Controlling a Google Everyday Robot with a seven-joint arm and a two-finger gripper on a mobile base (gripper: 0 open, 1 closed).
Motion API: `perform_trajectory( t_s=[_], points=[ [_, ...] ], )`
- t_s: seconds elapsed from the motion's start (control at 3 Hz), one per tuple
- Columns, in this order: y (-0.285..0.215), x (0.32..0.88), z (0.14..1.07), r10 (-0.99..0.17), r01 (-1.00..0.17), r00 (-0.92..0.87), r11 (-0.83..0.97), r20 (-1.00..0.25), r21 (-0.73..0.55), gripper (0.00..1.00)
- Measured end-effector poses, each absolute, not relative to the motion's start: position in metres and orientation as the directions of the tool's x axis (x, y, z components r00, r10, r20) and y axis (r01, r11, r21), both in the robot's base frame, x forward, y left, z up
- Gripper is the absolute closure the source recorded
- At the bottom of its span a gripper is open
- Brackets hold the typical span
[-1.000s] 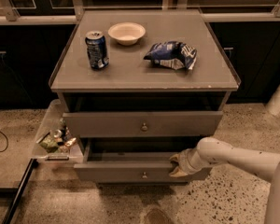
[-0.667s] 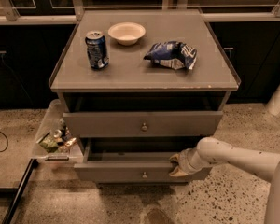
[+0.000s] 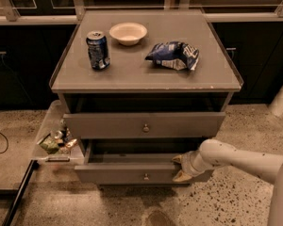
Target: Open middle drawer
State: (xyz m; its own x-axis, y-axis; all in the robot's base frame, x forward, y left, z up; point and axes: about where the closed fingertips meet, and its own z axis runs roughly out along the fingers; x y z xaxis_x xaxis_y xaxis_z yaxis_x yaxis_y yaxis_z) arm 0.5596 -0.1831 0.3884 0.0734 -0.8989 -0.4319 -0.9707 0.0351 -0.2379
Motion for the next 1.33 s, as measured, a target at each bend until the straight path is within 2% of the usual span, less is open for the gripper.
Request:
perform_trajectory(
  t_s=[0.67,1.0,1.33],
  points=[
    [-0.189,0.541,0.387,-0.892,-0.975,0.069,0.035,-0.447,-0.221,0.89],
    [-0.193,0.527,0.385,-0.887,-0.975,0.066,0.040,-0.457,-0.219,1.00],
    [-0.192,0.527,0.387,-0.887,-0.975,0.066,0.040,-0.457,-0.219,1.00]
  ],
)
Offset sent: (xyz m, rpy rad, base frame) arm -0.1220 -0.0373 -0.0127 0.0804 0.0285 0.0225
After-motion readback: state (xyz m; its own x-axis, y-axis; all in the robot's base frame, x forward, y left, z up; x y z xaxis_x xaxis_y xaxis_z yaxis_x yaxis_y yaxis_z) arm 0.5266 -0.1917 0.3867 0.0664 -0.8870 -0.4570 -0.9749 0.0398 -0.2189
